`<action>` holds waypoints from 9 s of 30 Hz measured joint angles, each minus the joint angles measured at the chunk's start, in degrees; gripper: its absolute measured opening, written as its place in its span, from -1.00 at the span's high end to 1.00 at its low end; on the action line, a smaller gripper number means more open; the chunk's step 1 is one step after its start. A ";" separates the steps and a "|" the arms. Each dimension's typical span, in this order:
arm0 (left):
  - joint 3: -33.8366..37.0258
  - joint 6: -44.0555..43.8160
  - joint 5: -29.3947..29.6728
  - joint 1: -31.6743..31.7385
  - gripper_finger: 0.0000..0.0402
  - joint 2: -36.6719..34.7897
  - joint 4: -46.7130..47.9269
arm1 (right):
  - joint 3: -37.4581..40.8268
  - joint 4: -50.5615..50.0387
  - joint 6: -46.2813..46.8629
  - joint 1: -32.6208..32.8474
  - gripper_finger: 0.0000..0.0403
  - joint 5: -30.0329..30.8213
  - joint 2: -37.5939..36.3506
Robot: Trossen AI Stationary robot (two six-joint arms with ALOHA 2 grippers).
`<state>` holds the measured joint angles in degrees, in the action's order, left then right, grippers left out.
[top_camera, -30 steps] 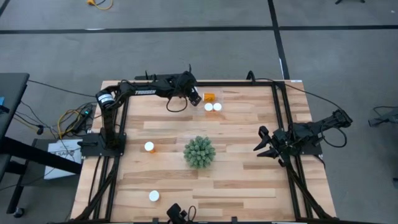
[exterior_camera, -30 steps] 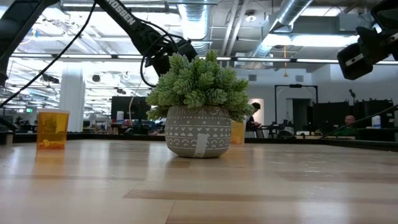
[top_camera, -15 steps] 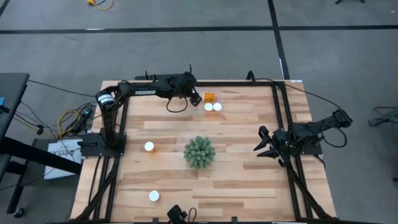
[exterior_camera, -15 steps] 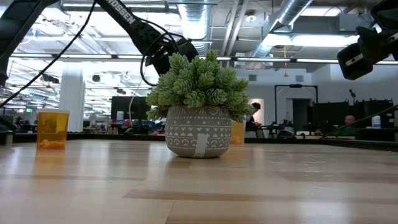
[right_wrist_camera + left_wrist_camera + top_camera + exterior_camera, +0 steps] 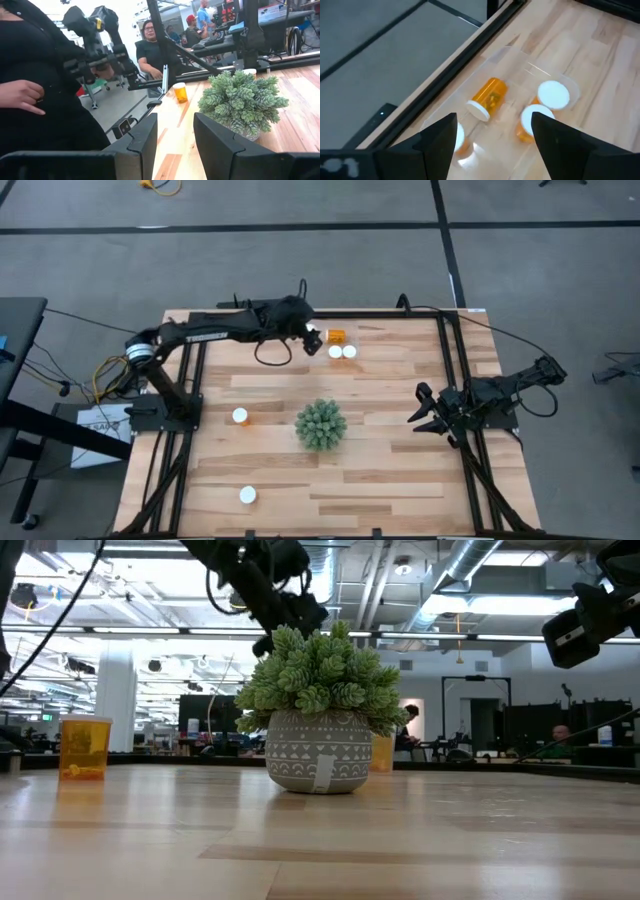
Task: Pick and place pill bottles into a basket
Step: Put the orange pill bottle into the transparent bin
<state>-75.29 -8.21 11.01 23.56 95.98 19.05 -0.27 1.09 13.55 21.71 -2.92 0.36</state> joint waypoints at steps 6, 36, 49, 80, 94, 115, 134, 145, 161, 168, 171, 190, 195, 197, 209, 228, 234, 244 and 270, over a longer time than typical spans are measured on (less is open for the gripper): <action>0.56 3.01 4.67 -2.34 -0.23 -4.79 6.85 | -0.02 -0.01 0.01 0.00 0.41 -0.02 0.00; 38.31 -7.48 8.53 -3.74 -0.23 -44.66 -6.95 | -0.02 0.02 0.00 0.02 0.41 -0.02 -0.02; 47.47 -8.86 1.87 -3.79 -0.23 -47.05 -13.53 | 0.00 0.02 0.02 0.00 0.41 0.00 -0.02; 47.76 -1.33 -14.85 -5.00 -0.23 -69.84 12.53 | -0.01 0.02 0.02 0.00 0.41 -0.02 -0.02; 47.74 -22.76 -10.96 -14.81 -0.23 -72.34 21.48 | 0.00 0.02 0.02 0.00 0.41 -0.02 -0.02; 47.71 -31.79 -0.83 -32.17 -0.23 -65.47 31.76 | -0.02 -0.01 0.00 0.02 0.41 -0.02 -0.02; 47.71 -34.85 3.72 -46.99 -0.23 -60.63 30.27 | 0.00 0.02 0.00 0.01 0.41 -0.02 -0.01; 47.71 -35.50 6.37 -48.94 -0.26 -53.72 27.81 | -0.02 0.01 0.01 0.01 0.41 -0.02 -0.02; 47.45 -35.95 10.54 -48.92 -0.27 -42.13 19.56 | 0.00 0.02 0.00 0.01 0.41 -0.02 -0.02; 47.88 -39.04 10.00 -48.94 -0.27 -41.37 20.58 | -0.01 0.00 0.02 0.02 0.41 -0.02 -0.02; 47.74 -40.46 8.76 -48.88 -0.27 -41.59 19.93 | 0.00 -0.01 0.01 0.01 0.41 -0.02 -0.02; 47.37 -54.43 6.23 -49.01 -0.27 -41.61 19.78 | -0.01 0.02 0.02 0.01 0.41 -0.02 -0.02; 45.62 -72.96 12.89 -48.96 -0.26 -41.63 20.21 | 0.00 -0.01 0.02 0.02 0.41 -0.02 -0.02; 45.53 -82.27 14.04 -48.96 -0.26 -41.63 20.19 | -0.02 0.02 0.01 0.02 0.41 -0.02 -0.01; 41.27 -105.15 7.39 -48.99 -0.26 -35.66 28.35 | -0.02 0.00 0.00 0.01 0.41 -0.02 -0.02; 32.41 -114.02 4.55 -48.96 -0.36 -30.03 33.72 | 0.00 0.01 0.01 0.00 0.41 -0.02 -0.02; 32.41 -119.13 0.92 -49.32 -0.45 -28.39 33.92 | -0.02 -0.01 0.01 0.00 0.41 -0.02 0.00; 32.41 -123.33 -1.56 -47.41 -0.46 -23.09 30.39 | -0.02 0.02 -0.01 0.02 0.41 -0.02 0.00; 35.84 -121.99 -6.61 -43.41 -0.46 -20.89 25.47 | 0.00 -0.01 0.02 0.00 0.41 -0.02 0.00</action>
<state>-39.45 -130.19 4.40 -19.86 75.09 44.52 -0.27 1.08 13.56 21.71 -2.94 0.36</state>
